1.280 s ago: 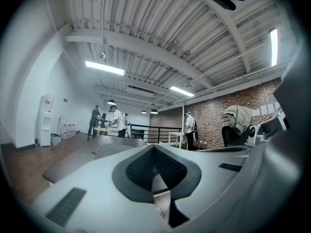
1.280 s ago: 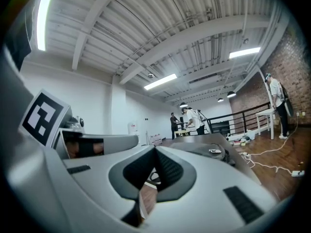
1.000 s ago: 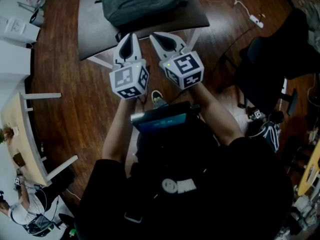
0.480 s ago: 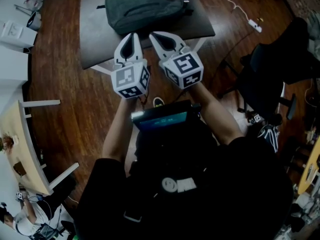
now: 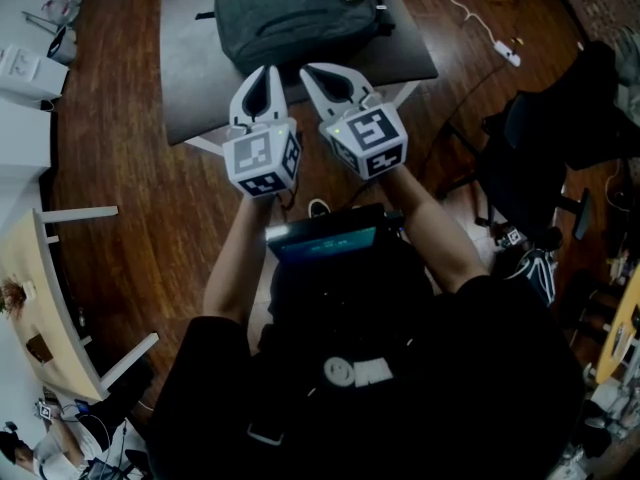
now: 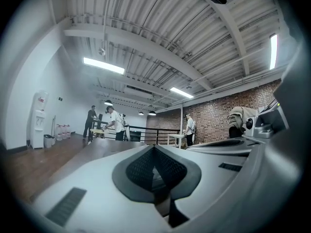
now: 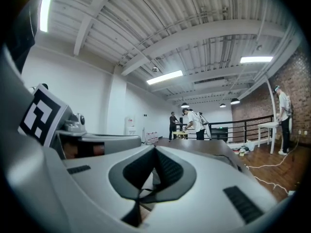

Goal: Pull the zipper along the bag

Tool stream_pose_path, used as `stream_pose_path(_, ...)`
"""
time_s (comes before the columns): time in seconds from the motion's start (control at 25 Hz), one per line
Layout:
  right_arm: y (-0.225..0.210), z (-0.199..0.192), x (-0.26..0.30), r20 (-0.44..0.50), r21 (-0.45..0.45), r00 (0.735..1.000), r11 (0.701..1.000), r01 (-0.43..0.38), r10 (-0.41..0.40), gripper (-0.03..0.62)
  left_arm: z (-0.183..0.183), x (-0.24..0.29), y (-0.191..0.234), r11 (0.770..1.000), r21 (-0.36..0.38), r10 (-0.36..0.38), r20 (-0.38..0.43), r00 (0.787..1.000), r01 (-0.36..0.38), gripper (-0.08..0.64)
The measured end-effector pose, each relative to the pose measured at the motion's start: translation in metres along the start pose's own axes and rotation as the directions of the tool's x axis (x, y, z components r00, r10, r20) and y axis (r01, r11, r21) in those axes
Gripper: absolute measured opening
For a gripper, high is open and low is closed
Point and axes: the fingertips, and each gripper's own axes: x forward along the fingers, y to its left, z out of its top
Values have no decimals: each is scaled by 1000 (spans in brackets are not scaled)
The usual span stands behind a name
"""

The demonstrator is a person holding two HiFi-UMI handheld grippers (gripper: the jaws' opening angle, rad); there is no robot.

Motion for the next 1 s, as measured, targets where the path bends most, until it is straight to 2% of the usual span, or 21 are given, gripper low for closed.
stream_pose_path(0.4,-15,-5,16,-20,15,1000,1000,-2,2,12,-9,19,5,1000,-14,2,-36,999,-3,3)
stream_pose_path(1.0,-69,-15,89,-51,44,994,994,-99,101,12,-14,97,49,992,-37,117,-65,991,-119,3)
